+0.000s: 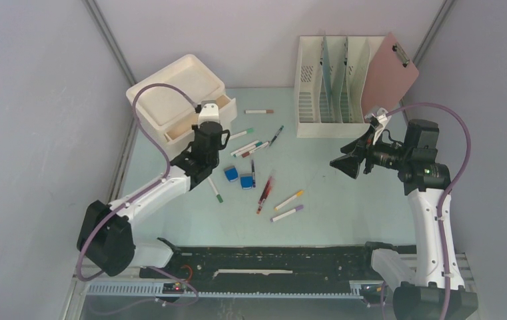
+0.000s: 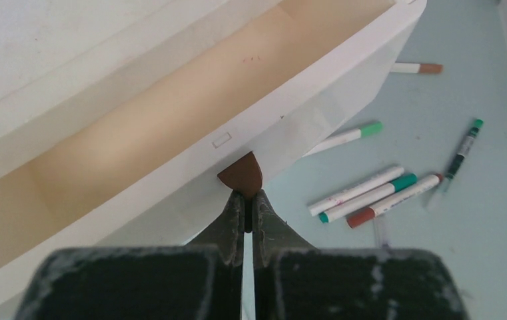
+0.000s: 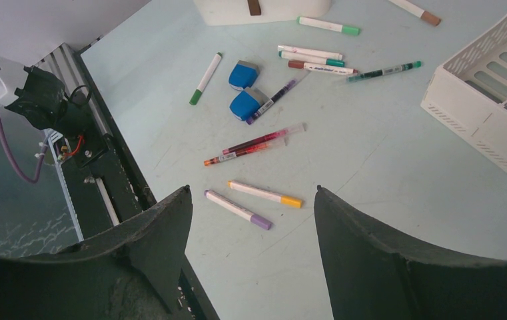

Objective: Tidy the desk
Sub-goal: Open the drawer in the storage box, then pick up the stationery from the center of the board, then place the stationery in the drawer, then pick up the stationery from the center of the board.

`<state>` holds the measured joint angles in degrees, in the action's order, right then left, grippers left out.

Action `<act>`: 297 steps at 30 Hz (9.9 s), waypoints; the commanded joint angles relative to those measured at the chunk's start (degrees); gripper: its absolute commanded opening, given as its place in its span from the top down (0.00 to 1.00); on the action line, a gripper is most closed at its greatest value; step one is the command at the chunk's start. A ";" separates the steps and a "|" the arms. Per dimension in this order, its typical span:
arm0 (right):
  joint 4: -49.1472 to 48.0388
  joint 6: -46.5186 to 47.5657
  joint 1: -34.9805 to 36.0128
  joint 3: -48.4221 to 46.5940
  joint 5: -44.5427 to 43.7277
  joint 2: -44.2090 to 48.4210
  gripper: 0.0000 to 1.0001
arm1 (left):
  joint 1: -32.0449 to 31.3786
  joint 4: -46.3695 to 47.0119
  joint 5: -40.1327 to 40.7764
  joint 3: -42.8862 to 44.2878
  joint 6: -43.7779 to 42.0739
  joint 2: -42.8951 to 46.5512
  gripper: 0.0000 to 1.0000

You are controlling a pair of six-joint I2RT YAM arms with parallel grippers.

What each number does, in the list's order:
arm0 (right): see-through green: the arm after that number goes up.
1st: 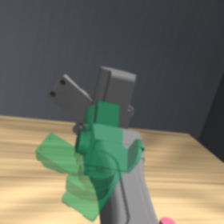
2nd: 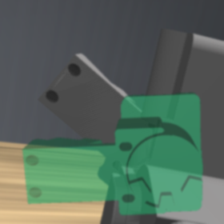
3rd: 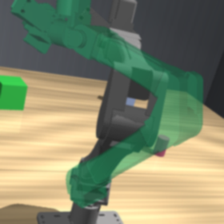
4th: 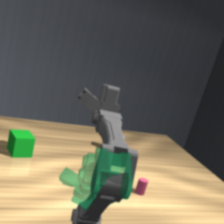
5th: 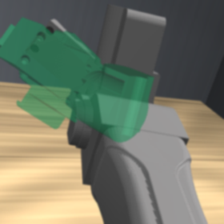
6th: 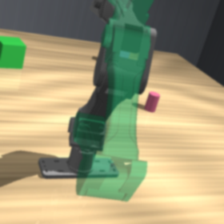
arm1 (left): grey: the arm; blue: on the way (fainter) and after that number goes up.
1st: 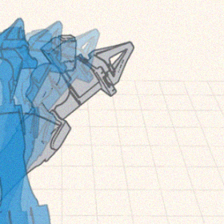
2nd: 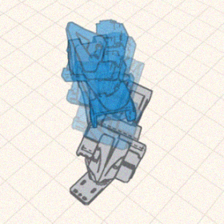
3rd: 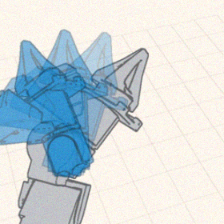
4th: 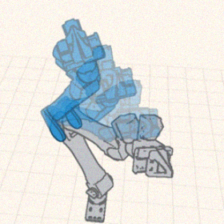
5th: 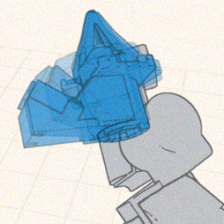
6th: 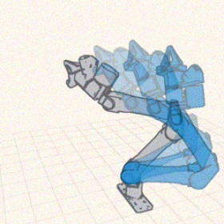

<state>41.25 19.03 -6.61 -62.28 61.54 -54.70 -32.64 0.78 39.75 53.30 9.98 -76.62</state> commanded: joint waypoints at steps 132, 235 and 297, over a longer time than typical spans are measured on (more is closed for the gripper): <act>-0.84 1.52 0.90 0.13 -1.56 0.65 0.25 | -9.12 -7.37 2.57 -1.58 33.35 -22.44 0.32; -0.66 1.83 0.72 0.09 -1.94 0.29 0.25 | 10.13 -2.31 -14.70 4.23 -7.11 15.69 0.89; -0.47 2.14 0.55 0.13 -1.89 0.47 0.24 | 11.34 1.80 -56.41 -14.67 15.58 25.91 0.00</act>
<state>41.30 20.29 -6.02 -62.28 59.05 -54.83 -21.28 0.60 -11.00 39.79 22.68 -51.75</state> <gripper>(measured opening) 0.753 0.996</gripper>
